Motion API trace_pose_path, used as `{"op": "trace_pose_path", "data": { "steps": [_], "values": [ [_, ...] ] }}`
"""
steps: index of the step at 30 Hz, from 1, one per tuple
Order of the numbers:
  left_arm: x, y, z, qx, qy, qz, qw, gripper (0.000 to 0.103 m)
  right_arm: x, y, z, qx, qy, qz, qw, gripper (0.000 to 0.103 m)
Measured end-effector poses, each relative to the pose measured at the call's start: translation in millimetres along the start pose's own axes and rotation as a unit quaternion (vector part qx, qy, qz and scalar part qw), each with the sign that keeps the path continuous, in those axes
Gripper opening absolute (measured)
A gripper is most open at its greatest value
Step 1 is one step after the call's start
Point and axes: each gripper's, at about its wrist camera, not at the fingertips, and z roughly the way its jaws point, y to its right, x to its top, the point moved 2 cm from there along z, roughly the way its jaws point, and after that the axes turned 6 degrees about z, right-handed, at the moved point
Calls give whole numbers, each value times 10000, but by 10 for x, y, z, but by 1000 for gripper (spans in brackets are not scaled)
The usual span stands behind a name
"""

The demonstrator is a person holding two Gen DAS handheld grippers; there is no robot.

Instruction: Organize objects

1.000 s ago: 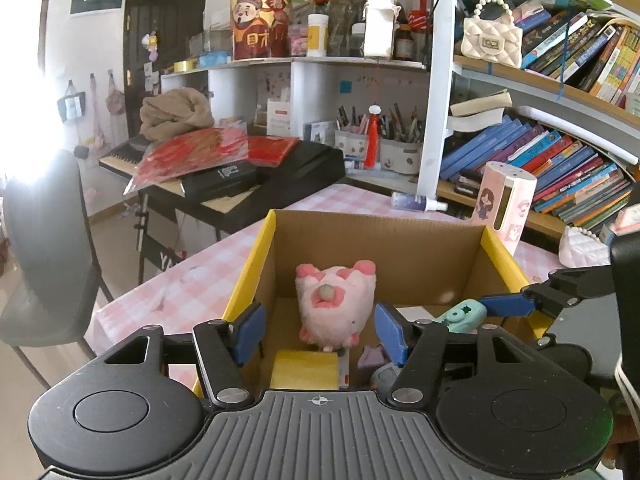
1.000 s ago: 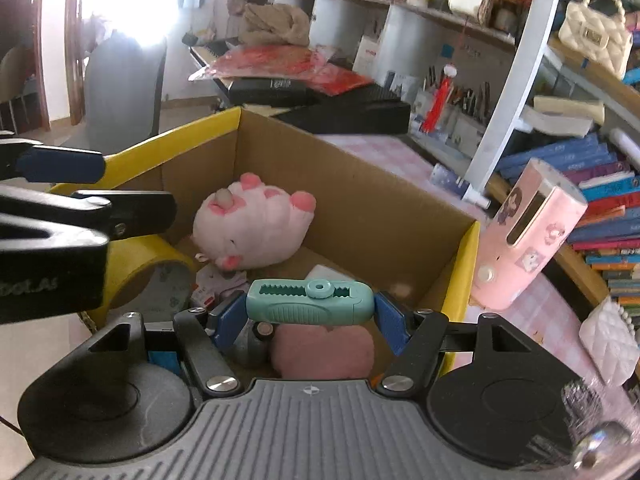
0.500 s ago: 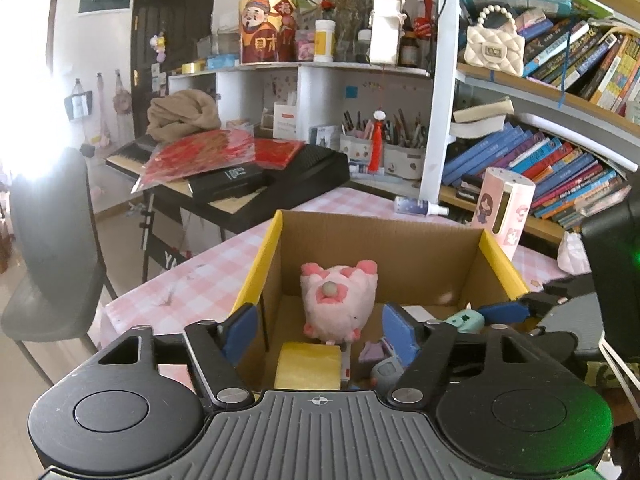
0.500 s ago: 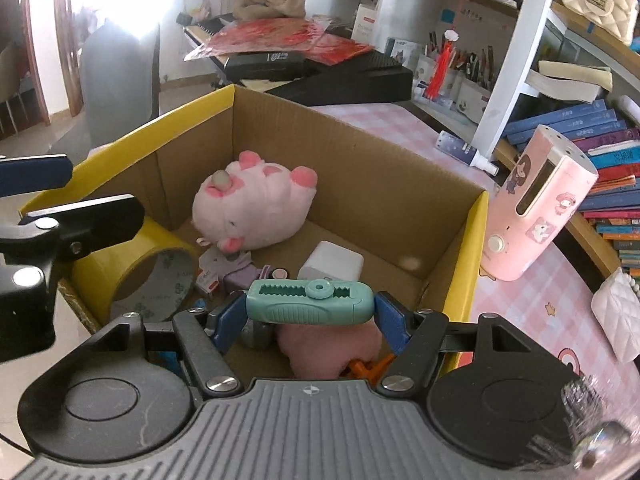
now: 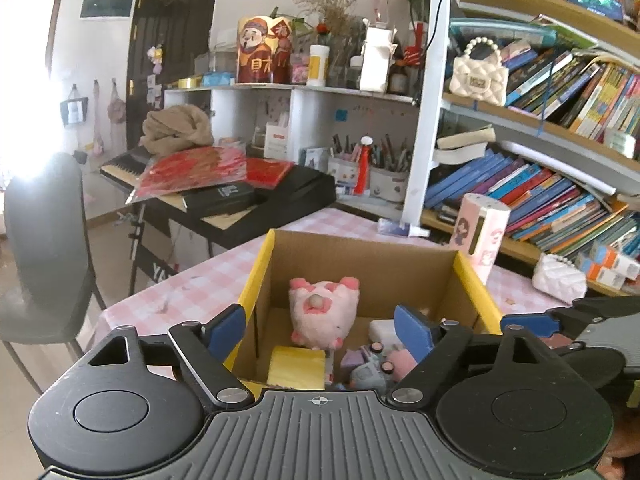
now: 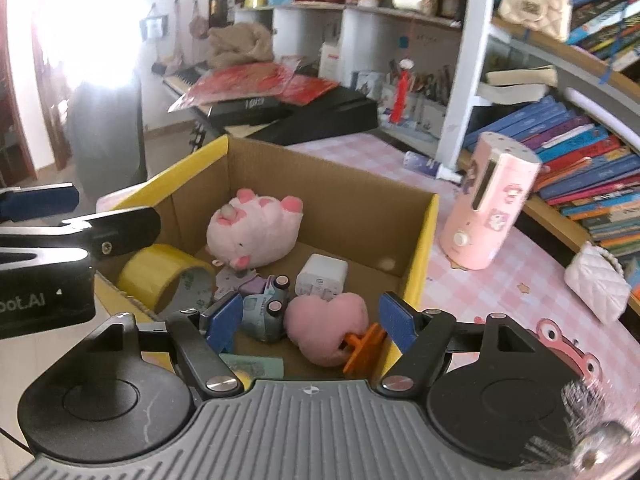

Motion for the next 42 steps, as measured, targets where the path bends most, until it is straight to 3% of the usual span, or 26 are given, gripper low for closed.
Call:
{"op": "trace_pose_path", "data": {
  "steps": [11, 24, 42],
  "values": [
    [-81, -23, -272, -411, 75, 99, 9991, 91, -229, -5, -590, -682, 342, 695, 9947, 74],
    [-297, 4, -587, -931, -189, 430, 9945, 96, -808, -71, -1099, -1744, 362, 1712, 9690, 79],
    [-677, 145, -854, -1158, -475, 1196, 9849, 102, -1386, -330, -1364, -2488, 132, 2260, 9417, 103]
  ]
}}
